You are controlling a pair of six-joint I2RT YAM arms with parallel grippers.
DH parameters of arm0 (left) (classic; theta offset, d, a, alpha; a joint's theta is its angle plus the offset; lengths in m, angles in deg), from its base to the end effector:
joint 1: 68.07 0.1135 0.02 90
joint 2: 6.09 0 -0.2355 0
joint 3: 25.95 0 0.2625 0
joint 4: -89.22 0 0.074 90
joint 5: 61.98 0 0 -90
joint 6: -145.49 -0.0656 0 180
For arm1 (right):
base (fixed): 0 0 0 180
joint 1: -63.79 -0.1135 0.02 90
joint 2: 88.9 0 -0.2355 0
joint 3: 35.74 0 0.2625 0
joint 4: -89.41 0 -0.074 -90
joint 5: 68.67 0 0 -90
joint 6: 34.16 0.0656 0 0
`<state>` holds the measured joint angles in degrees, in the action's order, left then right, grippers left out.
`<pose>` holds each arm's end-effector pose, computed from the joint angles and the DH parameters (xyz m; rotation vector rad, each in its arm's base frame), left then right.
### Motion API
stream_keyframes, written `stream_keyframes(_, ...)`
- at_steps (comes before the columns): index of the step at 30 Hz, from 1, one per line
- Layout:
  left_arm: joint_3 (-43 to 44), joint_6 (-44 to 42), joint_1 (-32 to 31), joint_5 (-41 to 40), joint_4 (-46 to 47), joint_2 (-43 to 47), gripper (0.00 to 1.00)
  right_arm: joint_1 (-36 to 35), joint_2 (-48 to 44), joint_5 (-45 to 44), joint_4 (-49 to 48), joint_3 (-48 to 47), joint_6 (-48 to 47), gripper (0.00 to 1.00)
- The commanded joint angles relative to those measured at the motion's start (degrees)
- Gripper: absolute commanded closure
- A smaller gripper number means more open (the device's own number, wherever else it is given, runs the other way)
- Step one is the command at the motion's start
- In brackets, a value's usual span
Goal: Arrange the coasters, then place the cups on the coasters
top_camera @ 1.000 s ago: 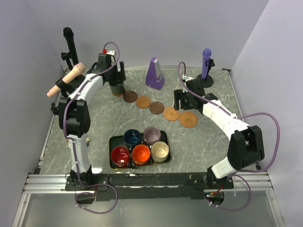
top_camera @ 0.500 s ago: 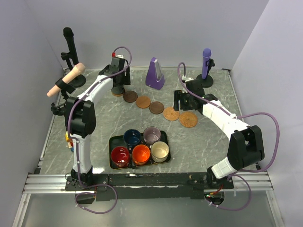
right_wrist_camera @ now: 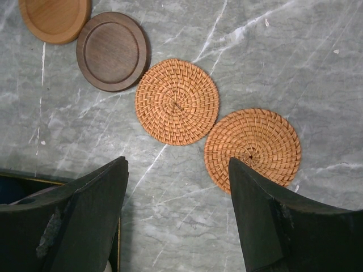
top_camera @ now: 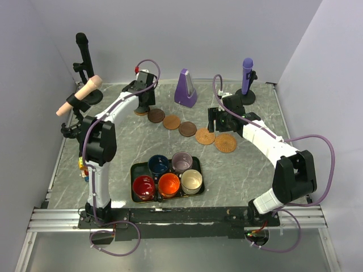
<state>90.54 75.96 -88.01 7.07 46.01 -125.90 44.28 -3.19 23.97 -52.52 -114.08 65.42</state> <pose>0.4707 -0.1458 0.2045 -0.1810 2.3099 0.0828 0.3389 0.1233 0.2153 -0.2287 2.3722 0.2984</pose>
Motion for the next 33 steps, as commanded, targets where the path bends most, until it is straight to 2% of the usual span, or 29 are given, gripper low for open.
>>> stream_keyframes(1, -0.28, 0.89, -0.27, -2.52, -0.06, -0.34, 0.39, -0.44, -2.22, 0.27, -2.01, 0.26, 0.44, 0.22)
stream_keyframes(12, -4.31, 2.55, -2.99, -7.0, 3.54, 1.77, 0.56, -0.44, -1.78, 0.53, -1.92, -0.18, 0.26, 0.22)
stream_keyframes(20, -1.33, 4.32, -2.99, -6.74, 1.35, -1.92, 0.57, -0.44, -1.69, 0.62, -2.1, -0.09, 0.26, 0.22)
stream_keyframes(33, -2.47, 3.44, -2.82, -8.05, 2.49, -1.84, 0.59, -0.44, -1.25, 0.62, -1.92, -0.44, 0.17, 0.22)
